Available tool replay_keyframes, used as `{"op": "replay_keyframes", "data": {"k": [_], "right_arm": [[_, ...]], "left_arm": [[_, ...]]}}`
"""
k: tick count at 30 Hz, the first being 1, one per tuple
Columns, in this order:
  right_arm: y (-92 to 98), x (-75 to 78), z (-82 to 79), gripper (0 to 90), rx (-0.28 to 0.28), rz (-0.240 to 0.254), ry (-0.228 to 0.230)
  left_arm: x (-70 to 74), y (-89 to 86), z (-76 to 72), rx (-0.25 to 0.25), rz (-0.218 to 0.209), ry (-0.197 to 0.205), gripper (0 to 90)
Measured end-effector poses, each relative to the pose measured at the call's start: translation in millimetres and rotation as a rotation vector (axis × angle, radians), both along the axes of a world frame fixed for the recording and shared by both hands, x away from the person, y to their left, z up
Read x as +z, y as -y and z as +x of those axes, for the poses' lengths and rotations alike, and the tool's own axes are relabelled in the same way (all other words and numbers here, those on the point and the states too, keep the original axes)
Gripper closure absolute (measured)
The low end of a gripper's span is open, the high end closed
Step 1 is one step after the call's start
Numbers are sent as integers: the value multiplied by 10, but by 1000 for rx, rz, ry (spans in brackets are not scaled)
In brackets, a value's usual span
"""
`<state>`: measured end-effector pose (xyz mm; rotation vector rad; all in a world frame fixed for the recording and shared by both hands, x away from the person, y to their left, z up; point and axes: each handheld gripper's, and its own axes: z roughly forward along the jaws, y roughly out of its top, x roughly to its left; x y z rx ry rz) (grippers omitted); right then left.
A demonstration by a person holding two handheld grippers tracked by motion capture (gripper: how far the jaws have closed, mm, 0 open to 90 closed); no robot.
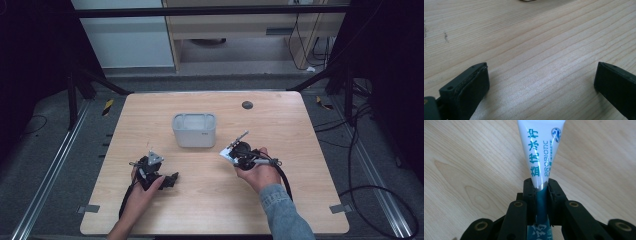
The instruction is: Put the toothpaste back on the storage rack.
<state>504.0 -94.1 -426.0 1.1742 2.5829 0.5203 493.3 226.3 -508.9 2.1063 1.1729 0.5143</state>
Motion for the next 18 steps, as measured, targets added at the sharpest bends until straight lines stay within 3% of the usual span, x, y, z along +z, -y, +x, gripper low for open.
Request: {"op": "replay_keyframes", "data": {"k": [5,11,13,18], "right_arm": [[117,168,34,790,-19,21,37],[264,301,70,789,-59,84,66],[314,365,46,790,-66,113,86],[397,468,-8,789,-82,133,122]], "left_arm": [[0,0,0,0,0,0,0],[0,0,0,0,0,0,0],[0,0,0,0,0,0,0],[0,0,0,0,0,0,0]]}}
